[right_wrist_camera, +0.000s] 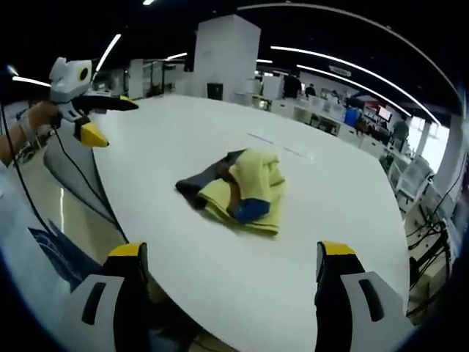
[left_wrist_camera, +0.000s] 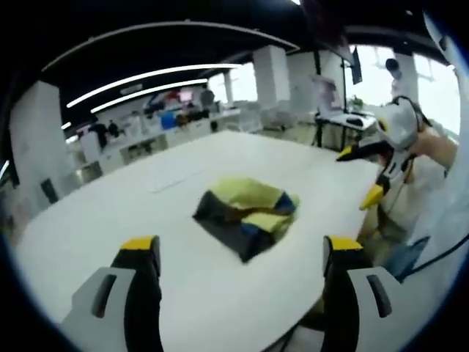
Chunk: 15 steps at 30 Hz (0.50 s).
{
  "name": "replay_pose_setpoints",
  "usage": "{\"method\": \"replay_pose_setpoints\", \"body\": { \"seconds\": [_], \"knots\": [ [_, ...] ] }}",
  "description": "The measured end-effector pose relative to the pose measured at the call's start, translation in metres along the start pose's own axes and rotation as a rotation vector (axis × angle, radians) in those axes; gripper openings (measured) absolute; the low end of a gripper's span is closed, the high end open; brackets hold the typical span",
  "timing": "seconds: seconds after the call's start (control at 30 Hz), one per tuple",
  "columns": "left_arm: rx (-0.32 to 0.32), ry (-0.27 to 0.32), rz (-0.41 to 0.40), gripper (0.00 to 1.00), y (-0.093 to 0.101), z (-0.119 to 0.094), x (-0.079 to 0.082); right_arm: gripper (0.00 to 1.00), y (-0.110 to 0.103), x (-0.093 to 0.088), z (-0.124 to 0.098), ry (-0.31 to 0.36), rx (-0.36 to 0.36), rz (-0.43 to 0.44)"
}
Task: Fold the garment on the visible template until the final outline fits inside the template.
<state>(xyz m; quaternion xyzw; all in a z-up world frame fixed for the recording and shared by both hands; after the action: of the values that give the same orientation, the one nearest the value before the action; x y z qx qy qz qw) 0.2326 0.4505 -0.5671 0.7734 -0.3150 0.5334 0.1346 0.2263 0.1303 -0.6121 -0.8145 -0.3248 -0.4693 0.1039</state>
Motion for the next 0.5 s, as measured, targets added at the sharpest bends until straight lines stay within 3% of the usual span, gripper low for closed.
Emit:
{"method": "replay_pose_setpoints", "body": {
  "seconds": [0.27, 0.5],
  "knots": [
    [-0.032, -0.024, 0.027, 0.82, -0.003, 0.011, 0.002, 0.91, 0.000, 0.003, 0.007, 0.001, 0.022, -0.002],
    [-0.043, 0.008, 0.042, 0.77, -0.007, 0.016, 0.009, 0.87, 0.001, 0.005, 0.012, 0.017, 0.035, 0.011]
  ]
}}
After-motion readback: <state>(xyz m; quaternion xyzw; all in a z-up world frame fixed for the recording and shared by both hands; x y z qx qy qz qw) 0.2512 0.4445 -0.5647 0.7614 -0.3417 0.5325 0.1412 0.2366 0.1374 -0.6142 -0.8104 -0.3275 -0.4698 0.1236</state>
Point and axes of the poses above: the point that each gripper's makers call its tool centre point, and the gripper's own axes: z roughly forward along the fingers, y roughly to its right, x roughly out of its top, the point moved 9 cm from there along -z, roughly backward along the fingers, and after that the axes turned 1 degree about y, right-handed, at the moved point
